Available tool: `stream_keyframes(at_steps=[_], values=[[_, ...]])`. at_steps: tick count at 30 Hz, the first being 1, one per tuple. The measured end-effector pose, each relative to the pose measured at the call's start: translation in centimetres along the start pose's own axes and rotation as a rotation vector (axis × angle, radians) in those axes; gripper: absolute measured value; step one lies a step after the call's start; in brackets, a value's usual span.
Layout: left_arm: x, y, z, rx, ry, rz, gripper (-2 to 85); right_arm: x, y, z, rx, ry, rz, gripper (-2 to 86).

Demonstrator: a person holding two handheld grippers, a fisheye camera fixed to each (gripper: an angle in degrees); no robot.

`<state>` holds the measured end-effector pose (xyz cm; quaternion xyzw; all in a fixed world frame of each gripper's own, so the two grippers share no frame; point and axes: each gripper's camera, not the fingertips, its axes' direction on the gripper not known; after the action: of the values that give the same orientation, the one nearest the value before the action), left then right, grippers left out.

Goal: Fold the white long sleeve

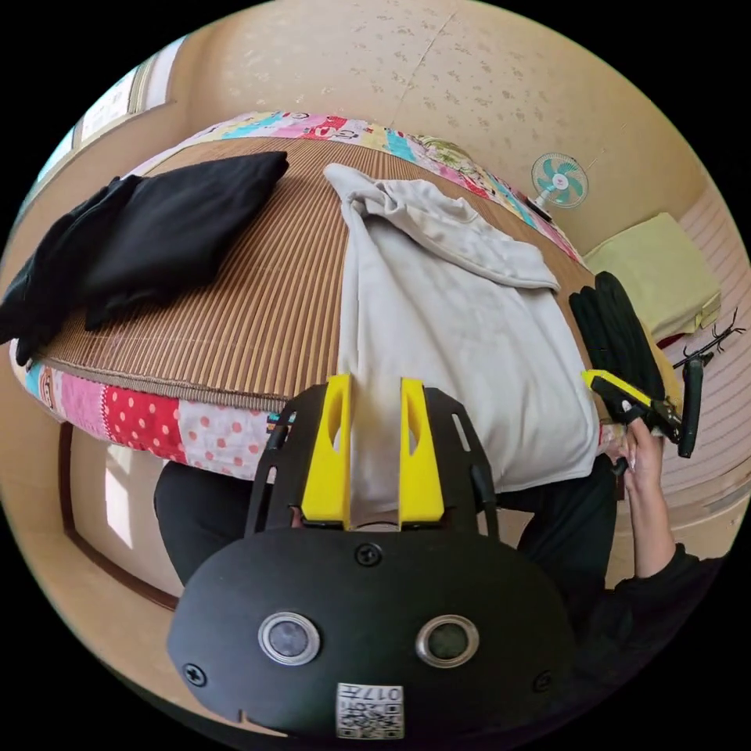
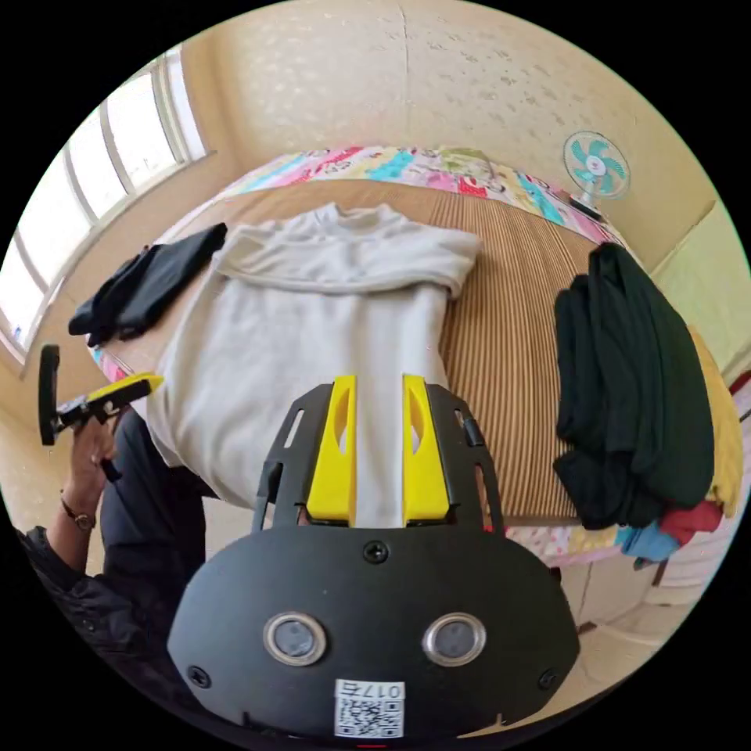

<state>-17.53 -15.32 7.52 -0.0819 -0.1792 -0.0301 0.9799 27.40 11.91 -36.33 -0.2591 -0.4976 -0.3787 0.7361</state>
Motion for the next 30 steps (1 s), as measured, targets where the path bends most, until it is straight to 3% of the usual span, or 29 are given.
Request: stream_keyframes(at_steps=[2,4,9,12,14,16,18,22,26,29,30], values=[[0.8,-0.7,0.8,0.011,-0.086,0.000,5.0,2.1,3.7,3.0,-0.110,0.053,0.055,7.6],[2.3,-4.1,1.9,-0.034,-0.145,0.053,3.3,2.8,3.7,4.1,-0.085,0.010,0.069,7.2],[2.7,-15.6,5.6,-0.070,-0.144,0.131,2.6,2.7,-7.3,9.6,-0.148,-0.021,0.035,7.7],[-1.5,-20.1,4.6,-0.072,-0.015,-0.029,3.9,4.8,-14.0,12.2,-0.218,-0.170,0.105,8.1],[-3.6,-19.9,1.4,0.020,0.059,-0.068,5.2,7.1,-15.1,9.4,-0.148,-0.272,0.225,8.6],[-5.5,-16.6,-3.2,0.163,0.045,-0.036,7.4,8.0,-13.0,6.3,-0.034,-0.298,0.233,9.5],[-6.7,-13.8,-5.0,0.187,0.015,0.005,11.0,8.6,-9.5,4.6,0.006,-0.268,0.209,10.7],[-9.1,-10.0,-4.5,0.006,0.100,0.032,12.8,10.1,-1.0,5.6,-0.070,-0.168,0.227,11.1],[-9.2,-8.7,-5.1,-0.068,0.078,0.044,6.2,9.9,3.7,5.6,-0.059,-0.210,0.223,5.0],[-10.4,-7.4,-9.7,-0.038,0.271,0.021,5.5,11.8,6.2,0.8,0.028,-0.377,0.300,3.9],[-11.2,-6.1,-12.8,0.048,0.427,0.046,5.4,12.2,6.8,-0.6,0.061,-0.422,0.301,3.8]])
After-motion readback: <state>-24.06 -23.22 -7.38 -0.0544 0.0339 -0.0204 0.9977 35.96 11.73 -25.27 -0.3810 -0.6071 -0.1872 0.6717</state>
